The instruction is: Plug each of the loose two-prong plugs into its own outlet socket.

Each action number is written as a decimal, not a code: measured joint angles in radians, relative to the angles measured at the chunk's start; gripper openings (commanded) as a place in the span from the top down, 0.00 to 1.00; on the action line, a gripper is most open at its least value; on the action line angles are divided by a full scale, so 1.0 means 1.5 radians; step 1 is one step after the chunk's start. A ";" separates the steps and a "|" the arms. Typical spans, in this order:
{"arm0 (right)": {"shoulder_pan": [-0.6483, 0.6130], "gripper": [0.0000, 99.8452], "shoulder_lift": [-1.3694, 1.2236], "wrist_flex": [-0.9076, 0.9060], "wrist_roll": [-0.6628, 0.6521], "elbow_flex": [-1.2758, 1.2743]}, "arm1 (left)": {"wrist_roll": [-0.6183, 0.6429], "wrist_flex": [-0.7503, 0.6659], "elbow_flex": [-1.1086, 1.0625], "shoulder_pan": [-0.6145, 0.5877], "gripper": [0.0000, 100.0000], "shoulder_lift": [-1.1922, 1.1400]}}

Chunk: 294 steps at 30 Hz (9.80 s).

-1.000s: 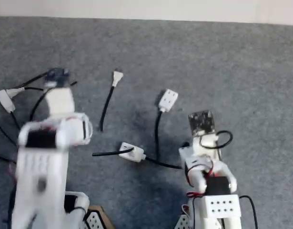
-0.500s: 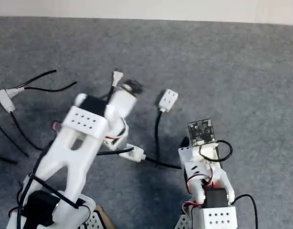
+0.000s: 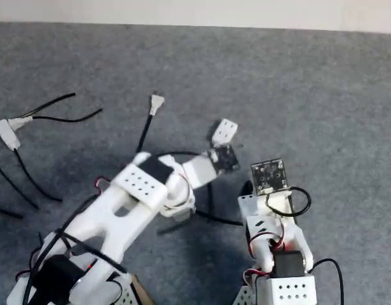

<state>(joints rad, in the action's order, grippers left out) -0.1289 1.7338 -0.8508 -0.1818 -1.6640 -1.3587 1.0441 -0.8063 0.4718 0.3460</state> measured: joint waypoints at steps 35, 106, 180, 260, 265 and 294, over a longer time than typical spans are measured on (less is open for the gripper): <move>0.000 0.79 0.000 0.000 0.000 0.000 | 0.113 -0.173 -0.100 -0.105 0.74 -0.001; -0.001 0.79 0.004 0.000 0.000 0.000 | 0.315 0.105 0.517 -0.946 0.71 -0.408; -0.005 0.79 0.007 0.000 -0.006 0.000 | 0.444 0.486 1.607 -0.354 0.99 -0.981; -0.017 0.79 0.007 0.000 -0.006 0.000 | 0.138 0.075 1.502 -0.468 0.85 -1.247; -0.017 0.79 0.007 0.000 -0.006 0.000 | 0.138 0.079 1.502 -0.463 1.00 -1.258; -0.019 0.79 0.007 0.000 -0.006 0.000 | 0.355 0.349 1.632 -0.425 0.81 -1.169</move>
<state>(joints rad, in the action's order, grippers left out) -0.1580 1.7446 -0.8508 -0.1910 -1.6640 -0.8263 1.5673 1.6410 -0.1649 -1.4078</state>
